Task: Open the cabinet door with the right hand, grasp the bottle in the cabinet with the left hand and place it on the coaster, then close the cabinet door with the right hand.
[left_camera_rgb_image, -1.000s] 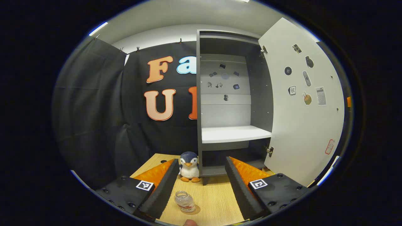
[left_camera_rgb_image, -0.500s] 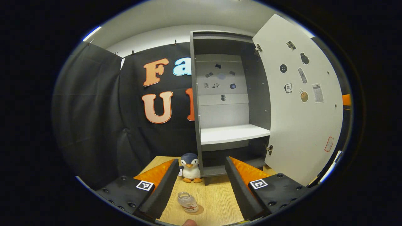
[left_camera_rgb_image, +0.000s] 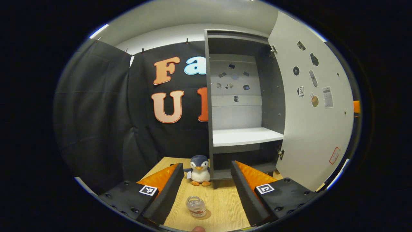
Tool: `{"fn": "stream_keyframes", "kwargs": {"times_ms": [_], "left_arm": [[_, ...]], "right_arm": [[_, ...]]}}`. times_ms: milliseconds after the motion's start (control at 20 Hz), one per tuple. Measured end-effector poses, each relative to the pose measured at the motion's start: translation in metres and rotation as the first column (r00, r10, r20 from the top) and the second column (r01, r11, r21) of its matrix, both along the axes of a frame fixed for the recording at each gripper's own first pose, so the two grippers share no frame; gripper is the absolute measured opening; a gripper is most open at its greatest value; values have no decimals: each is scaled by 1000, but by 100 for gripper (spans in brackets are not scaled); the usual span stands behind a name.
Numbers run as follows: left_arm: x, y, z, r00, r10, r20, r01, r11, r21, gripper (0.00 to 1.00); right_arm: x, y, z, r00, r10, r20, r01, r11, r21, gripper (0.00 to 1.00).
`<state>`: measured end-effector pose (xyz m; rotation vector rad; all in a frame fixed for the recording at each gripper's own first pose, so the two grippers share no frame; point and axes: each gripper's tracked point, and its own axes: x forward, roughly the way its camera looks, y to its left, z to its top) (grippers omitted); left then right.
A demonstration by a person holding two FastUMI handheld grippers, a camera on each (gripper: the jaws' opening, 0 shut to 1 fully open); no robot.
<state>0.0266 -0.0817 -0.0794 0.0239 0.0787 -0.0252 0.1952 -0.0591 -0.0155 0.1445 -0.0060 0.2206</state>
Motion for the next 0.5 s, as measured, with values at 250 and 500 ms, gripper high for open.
{"fn": "stream_keyframes", "kwargs": {"times_ms": [250,500], "left_arm": [[1,18,1,1000,28,2,-28,1000,-11,95],[2,30,11,999,37,30,-37,999,1,95]], "right_arm": [[11,21,-3,1000,17,11,-17,999,-29,85],[21,39,-4,999,53,6,-53,999,-14,85]]}}
